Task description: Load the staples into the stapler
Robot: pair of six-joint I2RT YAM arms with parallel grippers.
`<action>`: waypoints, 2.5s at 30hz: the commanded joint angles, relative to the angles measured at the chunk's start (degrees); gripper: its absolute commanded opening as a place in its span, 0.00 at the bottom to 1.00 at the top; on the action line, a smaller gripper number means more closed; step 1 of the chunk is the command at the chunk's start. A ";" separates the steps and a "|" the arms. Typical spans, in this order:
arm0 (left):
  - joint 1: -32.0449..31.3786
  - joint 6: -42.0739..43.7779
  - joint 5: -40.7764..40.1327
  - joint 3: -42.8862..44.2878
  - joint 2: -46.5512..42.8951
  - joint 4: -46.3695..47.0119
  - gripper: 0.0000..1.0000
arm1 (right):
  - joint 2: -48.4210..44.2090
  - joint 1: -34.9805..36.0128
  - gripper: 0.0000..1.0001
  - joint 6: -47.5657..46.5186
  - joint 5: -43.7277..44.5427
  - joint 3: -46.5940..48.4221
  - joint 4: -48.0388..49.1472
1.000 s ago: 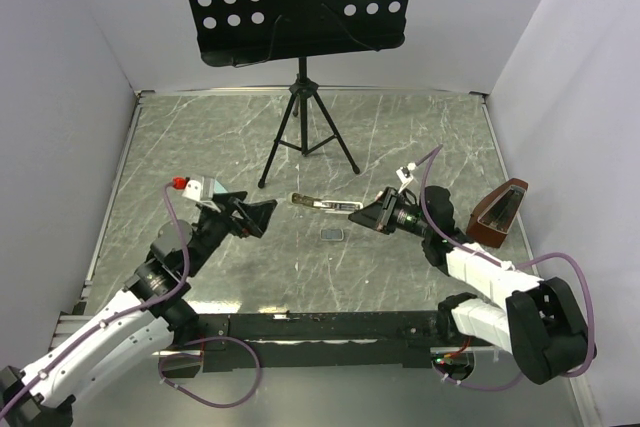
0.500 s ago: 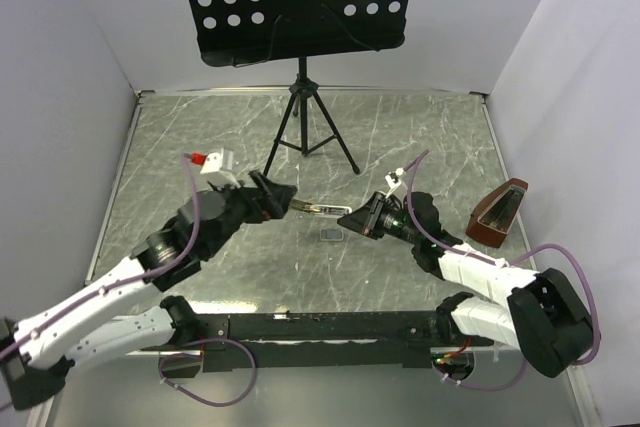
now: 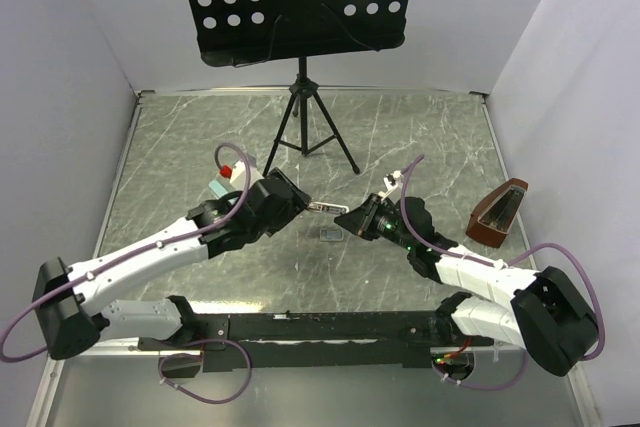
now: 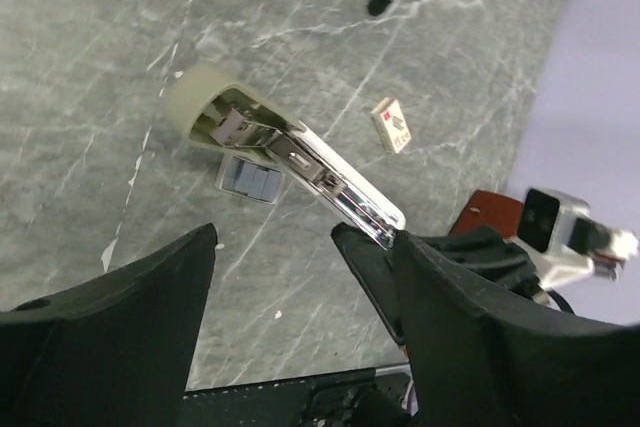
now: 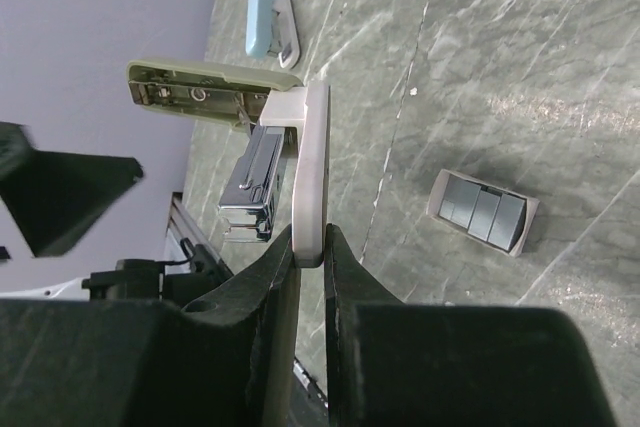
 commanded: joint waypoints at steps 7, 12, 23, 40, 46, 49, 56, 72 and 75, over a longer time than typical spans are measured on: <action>2.70 -7.26 3.95 5.34 8.73 1.03 0.61 | -2.07 2.94 0.00 -2.06 4.30 2.00 4.82; 4.82 -7.87 8.17 5.70 12.60 2.08 0.53 | -2.25 4.43 0.00 -3.29 5.97 2.18 4.91; 5.52 -11.56 10.28 3.33 14.53 3.75 0.44 | -1.28 5.66 0.00 -5.13 7.55 2.53 5.61; 7.80 -17.18 12.21 -2.12 13.92 7.44 0.33 | 0.83 10.23 0.00 -10.14 10.45 2.88 9.12; 8.86 -18.59 14.14 -4.58 12.61 9.72 0.25 | 1.80 11.82 0.00 -11.55 10.63 2.71 11.58; 9.65 -19.03 15.99 -5.99 12.08 11.57 0.22 | 2.50 12.61 0.00 -12.60 10.80 2.79 12.81; 11.23 -19.38 19.42 -9.15 9.62 14.56 0.01 | 4.43 14.19 0.00 -13.75 11.33 2.35 16.15; 18.61 -16.49 18.37 -12.06 4.69 15.79 0.01 | 9.70 15.33 0.57 -13.84 10.10 2.27 19.49; 20.02 -13.33 17.32 -11.10 5.39 14.83 0.01 | 9.71 15.33 0.63 -13.84 9.66 2.18 18.97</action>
